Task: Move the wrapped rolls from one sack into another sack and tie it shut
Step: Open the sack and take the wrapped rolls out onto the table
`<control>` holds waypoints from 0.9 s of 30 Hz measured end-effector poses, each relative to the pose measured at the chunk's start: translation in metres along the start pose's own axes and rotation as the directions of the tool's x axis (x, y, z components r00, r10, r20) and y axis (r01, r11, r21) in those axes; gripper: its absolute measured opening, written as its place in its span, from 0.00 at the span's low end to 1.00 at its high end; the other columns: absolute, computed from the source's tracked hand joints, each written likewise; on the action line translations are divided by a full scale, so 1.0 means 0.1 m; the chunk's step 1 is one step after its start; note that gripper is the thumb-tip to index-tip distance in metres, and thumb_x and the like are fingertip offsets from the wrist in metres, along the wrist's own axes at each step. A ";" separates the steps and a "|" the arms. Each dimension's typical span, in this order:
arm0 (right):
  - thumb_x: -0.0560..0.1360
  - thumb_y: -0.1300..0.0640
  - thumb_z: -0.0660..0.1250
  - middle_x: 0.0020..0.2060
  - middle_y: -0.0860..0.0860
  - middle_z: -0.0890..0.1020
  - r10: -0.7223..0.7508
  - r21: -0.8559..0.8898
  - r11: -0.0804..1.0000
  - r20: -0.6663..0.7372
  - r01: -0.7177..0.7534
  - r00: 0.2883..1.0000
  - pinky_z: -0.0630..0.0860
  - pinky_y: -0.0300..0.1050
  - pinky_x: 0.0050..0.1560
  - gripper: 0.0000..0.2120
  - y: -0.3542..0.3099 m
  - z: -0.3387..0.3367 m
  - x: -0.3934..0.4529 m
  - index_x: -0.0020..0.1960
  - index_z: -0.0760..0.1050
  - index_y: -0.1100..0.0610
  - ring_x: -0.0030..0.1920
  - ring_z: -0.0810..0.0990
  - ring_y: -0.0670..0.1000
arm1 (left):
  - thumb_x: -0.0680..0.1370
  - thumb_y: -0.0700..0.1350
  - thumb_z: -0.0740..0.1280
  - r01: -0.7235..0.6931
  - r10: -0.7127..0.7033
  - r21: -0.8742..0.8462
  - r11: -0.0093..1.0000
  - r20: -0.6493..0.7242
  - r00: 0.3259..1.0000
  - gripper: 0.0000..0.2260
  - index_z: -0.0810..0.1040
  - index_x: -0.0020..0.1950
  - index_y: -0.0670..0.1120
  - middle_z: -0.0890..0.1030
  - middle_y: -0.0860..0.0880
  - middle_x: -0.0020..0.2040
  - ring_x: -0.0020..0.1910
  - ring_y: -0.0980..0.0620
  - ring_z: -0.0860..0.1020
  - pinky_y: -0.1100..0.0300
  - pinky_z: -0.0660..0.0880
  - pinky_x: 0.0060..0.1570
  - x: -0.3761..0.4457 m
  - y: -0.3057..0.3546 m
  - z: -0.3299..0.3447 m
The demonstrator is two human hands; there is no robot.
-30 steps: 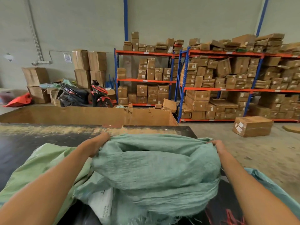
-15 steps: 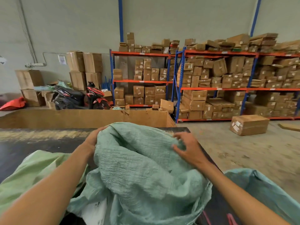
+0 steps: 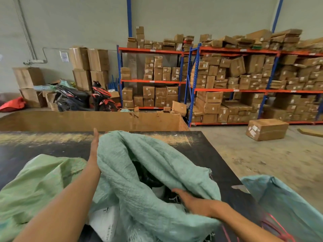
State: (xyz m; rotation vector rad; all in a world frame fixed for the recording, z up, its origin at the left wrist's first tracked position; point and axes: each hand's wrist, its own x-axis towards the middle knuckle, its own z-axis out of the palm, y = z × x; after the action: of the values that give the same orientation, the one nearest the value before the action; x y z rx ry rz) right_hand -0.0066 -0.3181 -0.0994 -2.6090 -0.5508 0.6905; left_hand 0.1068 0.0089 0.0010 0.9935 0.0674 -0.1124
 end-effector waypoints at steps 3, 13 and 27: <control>0.75 0.44 0.71 0.56 0.52 0.81 0.004 0.402 0.912 -0.201 0.079 0.979 0.79 0.42 0.51 0.48 -0.01 -0.28 -0.09 0.73 0.32 0.34 0.44 0.82 0.46 | 0.77 0.58 0.66 0.107 -0.124 0.102 0.989 0.180 0.976 0.21 0.80 0.57 0.41 0.85 0.40 0.47 0.46 0.43 0.84 0.48 0.81 0.47 -0.02 0.12 -0.13; 0.74 0.48 0.73 0.64 0.59 0.77 0.545 0.885 0.426 -0.418 0.190 0.726 0.82 0.48 0.35 0.32 0.03 -1.16 0.20 0.70 0.63 0.57 0.32 0.79 0.52 | 0.64 0.55 0.80 -0.139 0.490 0.986 -0.097 0.169 0.855 0.39 0.63 0.68 0.56 0.66 0.43 0.64 0.63 0.40 0.71 0.39 0.74 0.59 -0.01 -0.12 0.07; 0.74 0.36 0.68 0.80 0.55 0.37 0.301 -0.282 0.906 -0.100 -0.317 0.949 0.53 0.59 0.76 0.50 0.53 -0.34 0.04 0.67 0.24 0.31 0.79 0.50 0.61 | 0.67 0.73 0.66 -0.176 -0.156 0.728 -0.663 0.095 0.983 0.52 0.40 0.80 0.59 0.29 0.46 0.78 0.75 0.35 0.29 0.25 0.37 0.68 -0.22 -0.86 -0.40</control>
State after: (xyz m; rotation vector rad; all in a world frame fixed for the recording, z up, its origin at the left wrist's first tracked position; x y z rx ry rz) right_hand 0.0287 -0.3705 -0.0980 -3.0276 -0.2362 0.6728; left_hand 0.0739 -0.0020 -0.0898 3.2638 -0.4037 -0.2766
